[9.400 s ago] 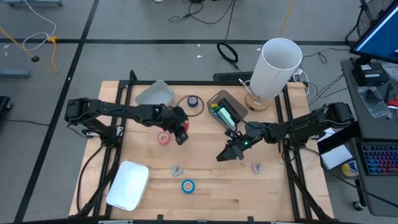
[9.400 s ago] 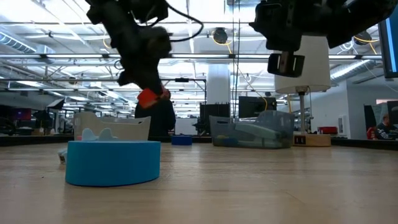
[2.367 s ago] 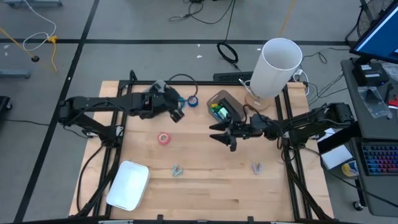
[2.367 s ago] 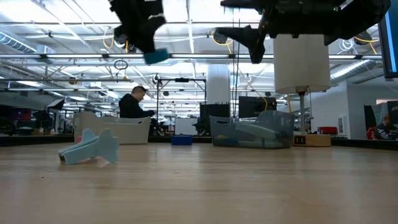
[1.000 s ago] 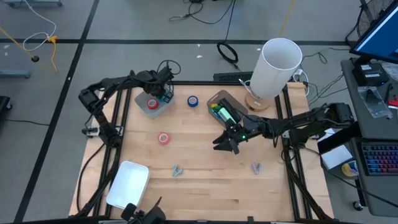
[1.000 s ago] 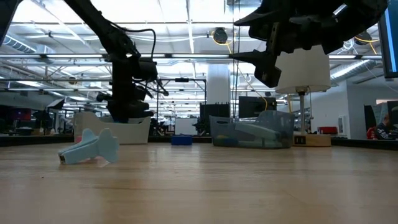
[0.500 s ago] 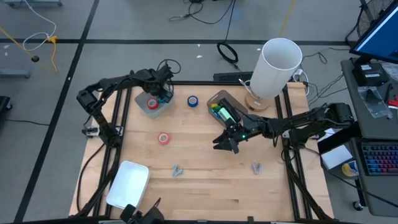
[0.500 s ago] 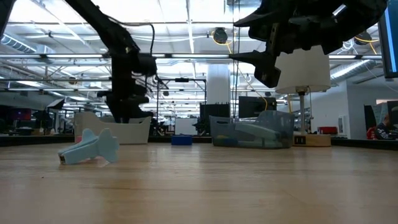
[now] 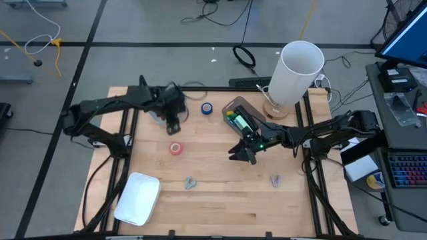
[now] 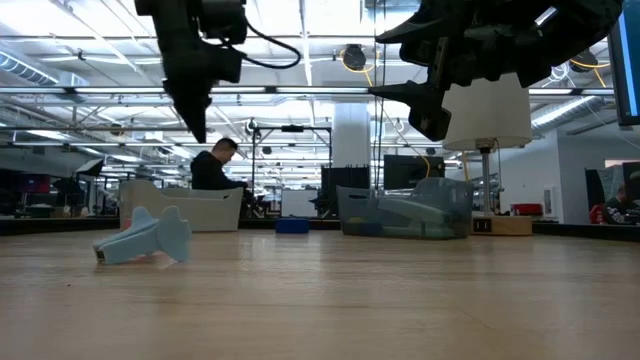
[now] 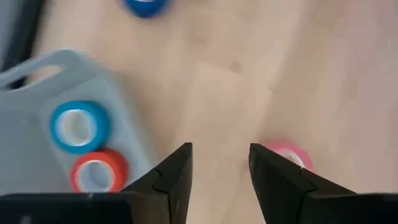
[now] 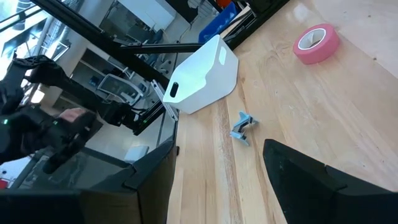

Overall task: Pick and place Stapler, Stapler remover, tape
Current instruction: Put the pink tape into the gray bin

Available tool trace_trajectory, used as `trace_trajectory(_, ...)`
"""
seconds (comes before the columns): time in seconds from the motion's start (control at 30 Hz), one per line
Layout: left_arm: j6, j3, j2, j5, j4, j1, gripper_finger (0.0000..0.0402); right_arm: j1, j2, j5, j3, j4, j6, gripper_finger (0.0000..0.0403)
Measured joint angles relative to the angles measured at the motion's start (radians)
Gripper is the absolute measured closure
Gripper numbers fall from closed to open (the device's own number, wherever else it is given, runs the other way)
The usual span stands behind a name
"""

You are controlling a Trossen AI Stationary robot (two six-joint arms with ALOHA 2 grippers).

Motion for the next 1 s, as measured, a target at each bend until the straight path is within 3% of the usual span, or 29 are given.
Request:
trace_trajectory(0.3, -0.002, -0.068, -0.005, -0.001, -0.026, -0.179, 0.0243, 0.000, 0.000, -0.001, 0.000, -0.009, -0.019, 0.0165)
trace_trajectory(0.7, -0.098, -0.289, -0.004, -0.002, 0.201, -0.204, 0.0243, 0.000, 0.000, -0.001, 0.000, -0.024, -0.019, 0.0165)
trace_trajectory(1.0, -0.061, -0.351, 0.008, -0.002, 0.278, -0.218, 0.0243, 0.000, 0.000, -0.001, 0.000, -0.023, -0.012, 0.0165)
